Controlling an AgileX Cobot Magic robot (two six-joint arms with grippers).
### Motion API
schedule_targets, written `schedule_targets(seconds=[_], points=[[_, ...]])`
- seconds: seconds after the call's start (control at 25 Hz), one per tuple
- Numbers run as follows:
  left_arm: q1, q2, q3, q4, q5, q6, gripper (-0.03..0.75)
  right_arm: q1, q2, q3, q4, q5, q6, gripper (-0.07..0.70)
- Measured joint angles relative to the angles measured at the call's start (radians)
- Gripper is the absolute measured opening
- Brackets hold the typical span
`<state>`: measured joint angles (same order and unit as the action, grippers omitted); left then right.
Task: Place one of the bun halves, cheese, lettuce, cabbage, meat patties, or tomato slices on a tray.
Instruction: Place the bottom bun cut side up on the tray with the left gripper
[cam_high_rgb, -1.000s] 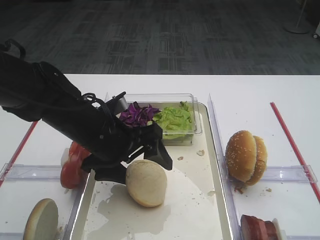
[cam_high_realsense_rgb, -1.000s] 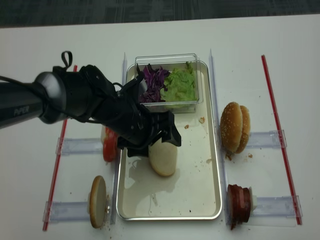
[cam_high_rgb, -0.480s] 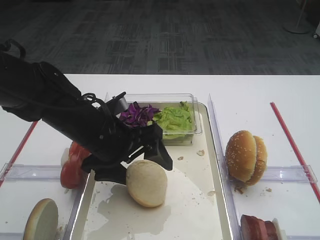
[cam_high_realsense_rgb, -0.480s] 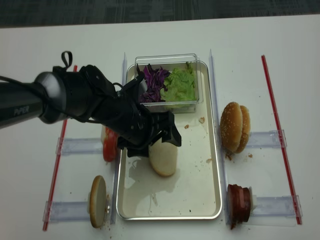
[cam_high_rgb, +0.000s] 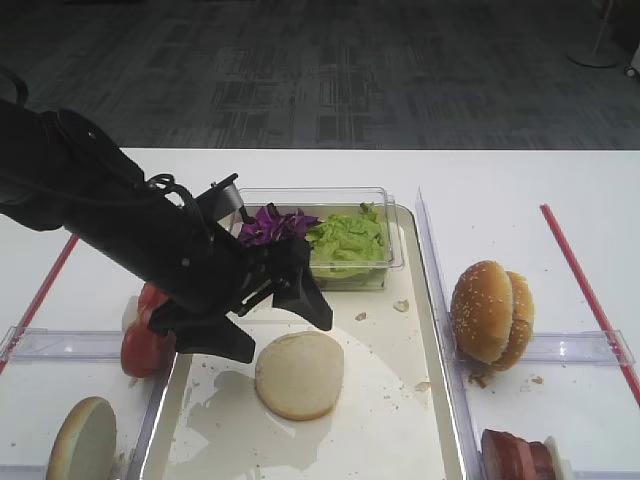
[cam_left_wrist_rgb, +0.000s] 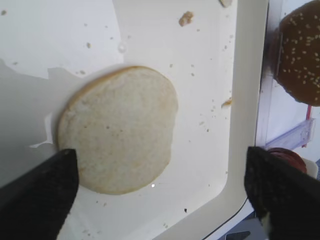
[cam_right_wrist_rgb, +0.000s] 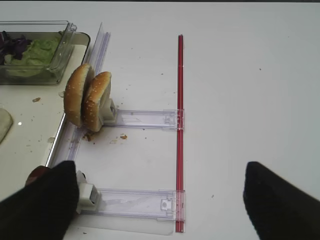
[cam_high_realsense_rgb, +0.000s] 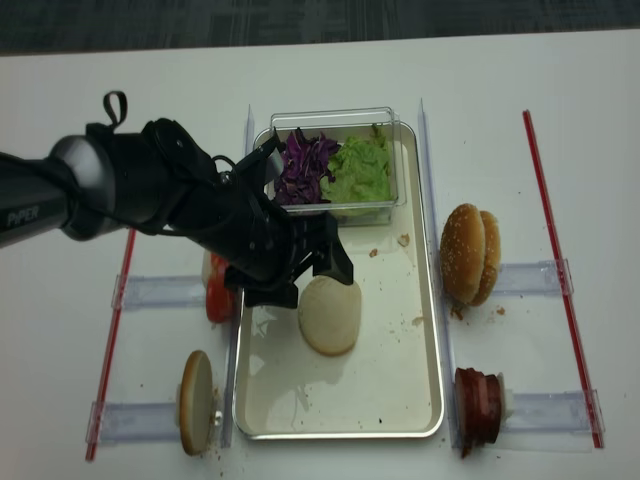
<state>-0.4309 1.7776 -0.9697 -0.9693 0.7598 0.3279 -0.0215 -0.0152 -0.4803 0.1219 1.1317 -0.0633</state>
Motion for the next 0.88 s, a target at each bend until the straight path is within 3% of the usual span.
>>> schedule_targets(seconds=[0.56,0.88], points=[[0.0,-0.039,-0.007,0.021,0.031,-0.01,0.618,0.0,0.0,0.0,0.0,0.0,0.0,0.678],[0.0,-0.151,-0.139,0.189,0.114,-0.166,0.619,0.0,0.0,0.0,0.0,0.0,0.0,0.678]])
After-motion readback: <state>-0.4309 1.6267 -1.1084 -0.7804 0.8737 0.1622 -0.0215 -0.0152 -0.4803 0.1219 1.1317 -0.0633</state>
